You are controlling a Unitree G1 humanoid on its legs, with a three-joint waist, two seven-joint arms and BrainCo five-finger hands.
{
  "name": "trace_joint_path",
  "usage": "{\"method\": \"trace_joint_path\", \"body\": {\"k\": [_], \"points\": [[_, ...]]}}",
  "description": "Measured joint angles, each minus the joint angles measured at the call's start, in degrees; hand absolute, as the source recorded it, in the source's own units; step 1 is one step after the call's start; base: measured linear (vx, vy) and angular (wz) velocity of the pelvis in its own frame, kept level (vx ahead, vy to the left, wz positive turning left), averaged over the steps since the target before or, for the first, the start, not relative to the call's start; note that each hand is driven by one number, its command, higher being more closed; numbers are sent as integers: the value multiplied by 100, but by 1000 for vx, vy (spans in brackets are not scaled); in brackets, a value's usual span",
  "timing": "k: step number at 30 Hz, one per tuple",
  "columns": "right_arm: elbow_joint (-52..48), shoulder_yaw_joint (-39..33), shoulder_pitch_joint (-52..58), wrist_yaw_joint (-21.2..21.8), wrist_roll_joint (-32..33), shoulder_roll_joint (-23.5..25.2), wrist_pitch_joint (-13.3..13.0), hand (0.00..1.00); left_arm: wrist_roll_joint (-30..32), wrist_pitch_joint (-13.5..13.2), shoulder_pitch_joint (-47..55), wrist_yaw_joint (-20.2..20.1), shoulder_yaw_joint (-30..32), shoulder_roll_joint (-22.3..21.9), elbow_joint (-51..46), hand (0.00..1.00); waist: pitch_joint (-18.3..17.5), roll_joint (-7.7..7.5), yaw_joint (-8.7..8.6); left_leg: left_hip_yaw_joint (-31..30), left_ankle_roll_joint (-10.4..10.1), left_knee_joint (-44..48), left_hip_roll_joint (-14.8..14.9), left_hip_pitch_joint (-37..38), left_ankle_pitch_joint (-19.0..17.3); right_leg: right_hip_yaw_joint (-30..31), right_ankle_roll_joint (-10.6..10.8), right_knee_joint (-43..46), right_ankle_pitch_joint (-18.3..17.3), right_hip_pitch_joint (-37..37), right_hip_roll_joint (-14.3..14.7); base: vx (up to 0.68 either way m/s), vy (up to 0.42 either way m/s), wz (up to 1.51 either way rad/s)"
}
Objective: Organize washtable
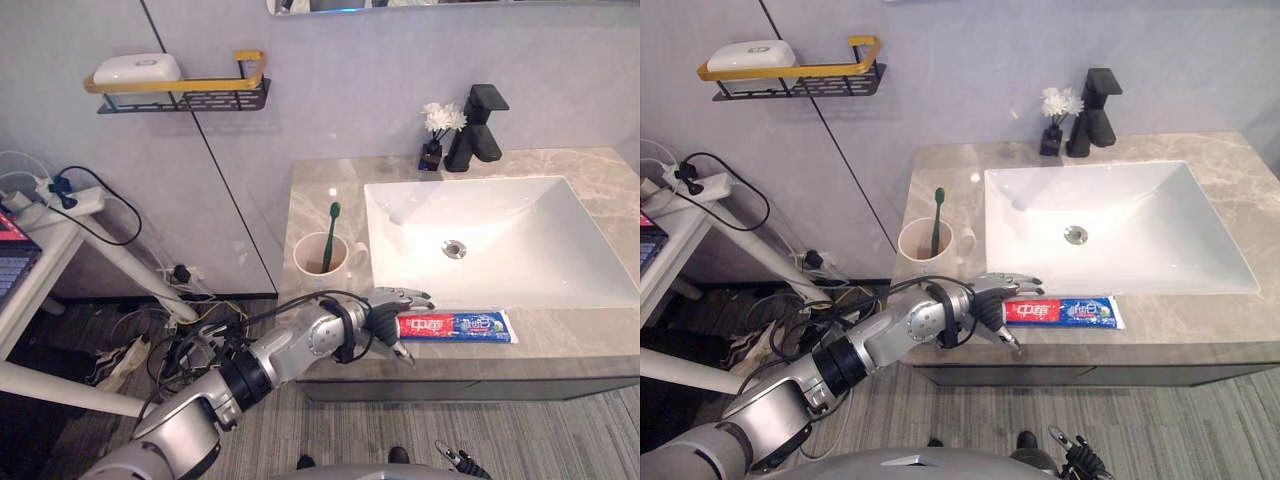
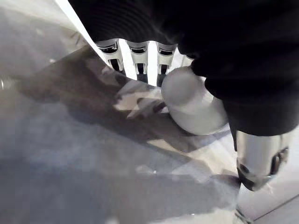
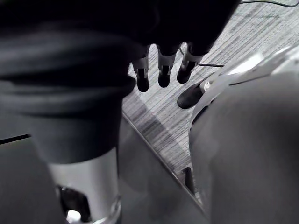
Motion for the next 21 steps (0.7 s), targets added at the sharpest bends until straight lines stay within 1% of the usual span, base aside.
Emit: {"method": "trace_joint_path", "body": {"k": [5, 10, 21], "points": [[0, 0, 2, -5, 0, 2, 0, 0, 0, 35, 2, 146, 179, -54, 0, 100, -1, 2, -20, 19, -1, 6, 17, 2, -1, 10, 0, 0, 0, 1, 15, 0, 0, 0], [-1, -17, -13, -17, 0, 24, 0, 0, 0, 41, -3, 201, 287, -52, 0, 100, -2, 4, -124, 24, -21, -2, 56, 6, -14, 12, -23, -1, -16, -1, 58, 0, 0, 0], [2, -130, -64, -18, 0, 35, 0, 0, 4, 50, -7, 200, 318, -53, -3, 100, -9, 17, -125, 48, -28, 4, 91, 10, -18, 18, -27, -1, -18, -1, 94, 3, -2, 0]]}}
